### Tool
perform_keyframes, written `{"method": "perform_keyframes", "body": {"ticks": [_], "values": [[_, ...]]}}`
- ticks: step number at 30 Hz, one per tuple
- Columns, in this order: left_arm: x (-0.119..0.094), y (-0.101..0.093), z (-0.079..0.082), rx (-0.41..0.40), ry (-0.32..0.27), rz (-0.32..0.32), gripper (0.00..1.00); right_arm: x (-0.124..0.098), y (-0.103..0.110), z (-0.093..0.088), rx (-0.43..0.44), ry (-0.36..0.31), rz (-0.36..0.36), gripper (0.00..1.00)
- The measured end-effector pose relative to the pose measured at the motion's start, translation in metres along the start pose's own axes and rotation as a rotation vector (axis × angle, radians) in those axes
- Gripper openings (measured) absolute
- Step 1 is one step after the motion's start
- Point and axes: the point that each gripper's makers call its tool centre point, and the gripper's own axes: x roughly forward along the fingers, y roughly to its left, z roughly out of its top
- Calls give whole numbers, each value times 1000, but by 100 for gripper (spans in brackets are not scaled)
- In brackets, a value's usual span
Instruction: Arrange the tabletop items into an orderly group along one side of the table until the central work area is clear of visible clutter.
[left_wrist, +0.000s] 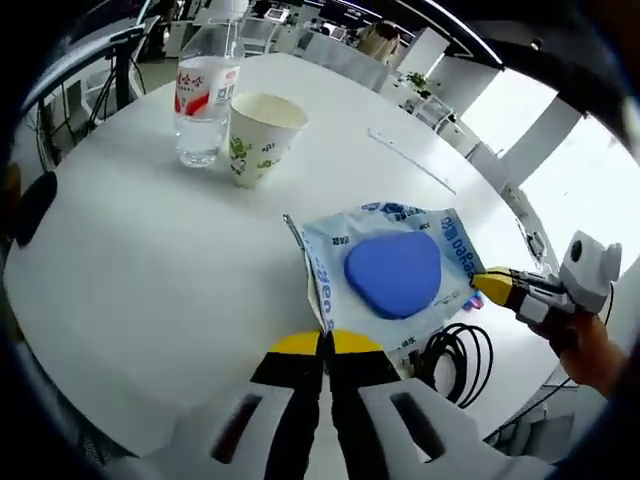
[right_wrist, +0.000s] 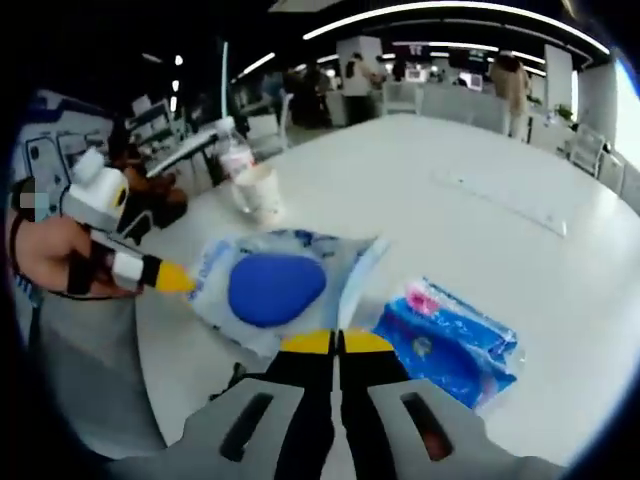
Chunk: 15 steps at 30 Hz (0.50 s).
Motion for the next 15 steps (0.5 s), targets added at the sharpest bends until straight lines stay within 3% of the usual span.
{"method": "perform_keyframes", "body": {"ticks": [15], "values": [[3,0,12,24,-10,-1,0,-13,10,-2,20,-25,-7,0]]}}
